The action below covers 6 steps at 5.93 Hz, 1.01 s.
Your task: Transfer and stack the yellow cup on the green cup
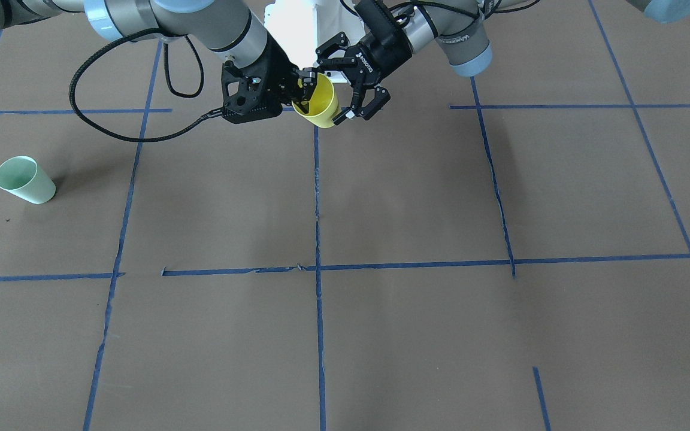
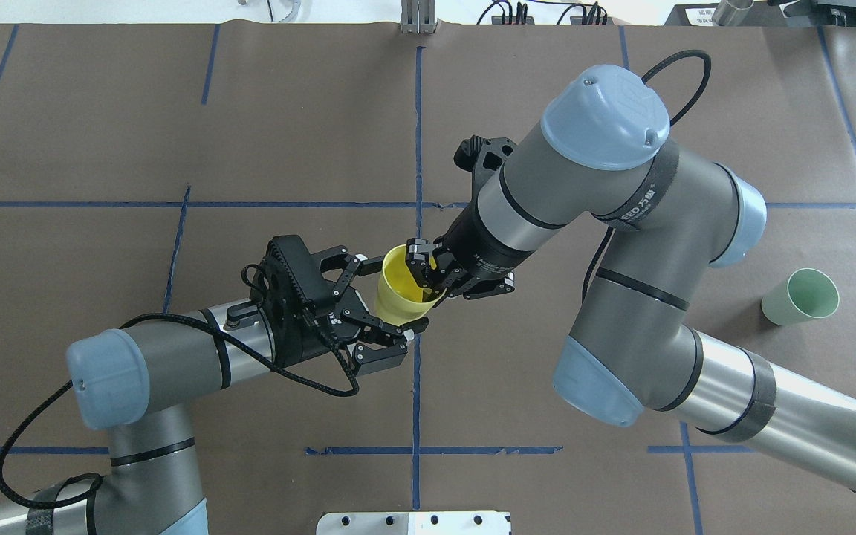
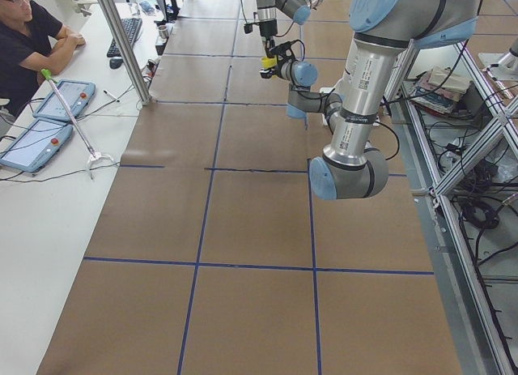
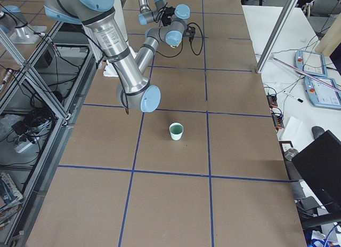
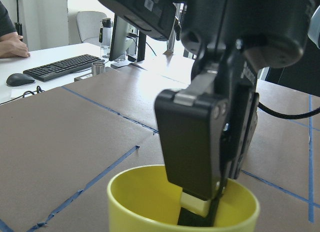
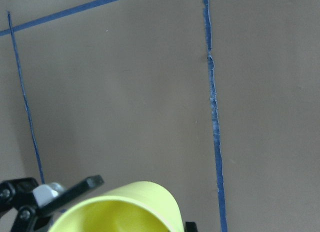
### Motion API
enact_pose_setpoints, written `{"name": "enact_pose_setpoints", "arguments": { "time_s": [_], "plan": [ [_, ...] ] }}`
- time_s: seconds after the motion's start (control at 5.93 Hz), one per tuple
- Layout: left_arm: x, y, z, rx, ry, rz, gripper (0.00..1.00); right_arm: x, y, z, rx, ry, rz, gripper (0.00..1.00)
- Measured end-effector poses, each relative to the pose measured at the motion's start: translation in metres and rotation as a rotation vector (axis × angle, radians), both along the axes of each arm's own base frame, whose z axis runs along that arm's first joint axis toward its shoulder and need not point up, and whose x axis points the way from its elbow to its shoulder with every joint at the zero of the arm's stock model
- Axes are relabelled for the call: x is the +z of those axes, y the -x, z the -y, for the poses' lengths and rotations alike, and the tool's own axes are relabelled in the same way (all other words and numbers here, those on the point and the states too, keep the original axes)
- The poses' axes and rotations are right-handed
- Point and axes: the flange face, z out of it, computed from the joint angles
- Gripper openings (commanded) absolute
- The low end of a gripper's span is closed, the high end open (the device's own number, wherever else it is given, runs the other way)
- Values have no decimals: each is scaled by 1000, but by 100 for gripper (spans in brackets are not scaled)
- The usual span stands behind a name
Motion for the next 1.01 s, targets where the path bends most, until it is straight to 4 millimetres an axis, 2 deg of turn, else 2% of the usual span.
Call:
{"name": "enact_pose_setpoints", "arguments": {
  "time_s": [0.17,0.34,0.68,0.84,1.01],
  "plan": [
    [2,0,0,0,1,3,100,8,-10,10,24,8,-11,0],
    [2,0,-1,1,2,4,100,22,-29,29,71,22,-30,0],
    [3,-3,-3,9,14,1,100,63,-84,69,185,64,-78,0],
    [5,-6,-3,17,35,-2,100,94,-115,74,238,84,-110,0],
    [9,-9,-3,26,70,-7,100,127,-147,68,292,95,-149,0]
  ]
}}
